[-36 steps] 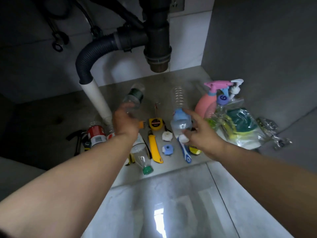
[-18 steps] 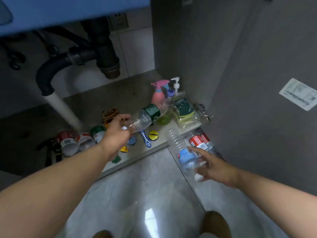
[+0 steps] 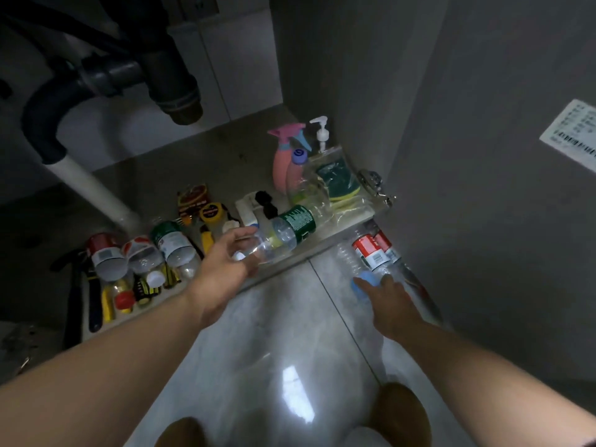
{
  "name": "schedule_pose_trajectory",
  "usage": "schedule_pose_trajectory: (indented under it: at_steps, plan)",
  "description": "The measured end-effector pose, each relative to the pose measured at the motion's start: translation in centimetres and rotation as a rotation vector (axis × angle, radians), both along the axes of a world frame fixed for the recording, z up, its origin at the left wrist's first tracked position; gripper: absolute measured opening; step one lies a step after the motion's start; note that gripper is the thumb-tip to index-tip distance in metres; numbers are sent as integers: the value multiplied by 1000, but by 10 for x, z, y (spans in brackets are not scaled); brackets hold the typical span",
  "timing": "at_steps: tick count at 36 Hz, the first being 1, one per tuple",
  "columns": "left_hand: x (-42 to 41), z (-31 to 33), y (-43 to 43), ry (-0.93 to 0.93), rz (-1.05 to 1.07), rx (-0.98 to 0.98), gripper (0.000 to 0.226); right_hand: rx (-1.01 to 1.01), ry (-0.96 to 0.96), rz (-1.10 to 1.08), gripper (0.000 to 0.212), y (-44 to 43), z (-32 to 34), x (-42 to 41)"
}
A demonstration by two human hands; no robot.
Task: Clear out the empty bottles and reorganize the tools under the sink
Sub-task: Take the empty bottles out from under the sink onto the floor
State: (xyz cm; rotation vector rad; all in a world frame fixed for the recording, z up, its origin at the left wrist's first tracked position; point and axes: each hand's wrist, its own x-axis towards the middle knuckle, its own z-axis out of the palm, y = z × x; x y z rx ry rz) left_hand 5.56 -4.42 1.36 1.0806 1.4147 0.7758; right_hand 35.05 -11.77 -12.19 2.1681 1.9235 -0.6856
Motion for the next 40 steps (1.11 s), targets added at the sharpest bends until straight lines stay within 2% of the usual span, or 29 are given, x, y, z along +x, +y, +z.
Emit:
schedule_pose_trajectory:
  at_steps: [5, 10, 13, 15, 16, 18, 20, 21, 23, 27, 29, 32, 34, 36, 37, 40]
  plan:
    - [-1, -8, -10, -66, -23, -67, 44, 29, -120, -5, 88, 5, -12, -10]
    - [6, -14, -23, -136, -15, -182, 43, -48, 20, -99, 88, 4, -14, -13]
    - [14, -21, -37, -184, 16, -265, 41, 80, 101, -168, 70, -2, -12, -18]
    - [24, -29, -47, -216, 72, -305, 38, 191, 332, -288, 46, -4, -10, -23]
    - [30, -34, -51, -240, 108, -324, 37, 185, 532, -400, 35, -5, -6, -27]
    - [43, -43, -61, -276, 164, -359, 34, -12, 1007, -656, 24, -6, 7, -37]
    - [53, -50, -70, -256, 159, -375, 34, -255, 1364, -767, 27, -8, 18, -45]
    - [57, -51, -73, -220, 132, -375, 34, -323, 1450, -766, 35, -10, 22, -49]
    - [63, -52, -80, -91, 37, -361, 35, -343, 1491, -748, 48, -12, 26, -57]
    - [67, -54, -78, 168, -254, -295, 37, -263, 1374, -722, 56, -14, 23, -57]
    - [64, -55, -72, 252, -373, -265, 33, -291, 1233, -690, 59, -11, 16, -54]
    - [48, -55, -57, 424, -574, -188, 24, -265, 840, -537, 68, -5, 1, -51]
    - [33, -53, -42, 518, -670, -132, 20, -226, 549, -373, 85, 0, -12, -52]
    - [16, -50, -25, 555, -707, -80, 17, -176, 358, -274, 99, 4, -21, -55]
    - [7, -48, -17, 568, -713, -58, 16, -139, 288, -244, 96, 7, -24, -56]
    - [-21, -40, 7, 646, -706, 27, 13, -43, 126, -200, 68, 18, -26, -64]
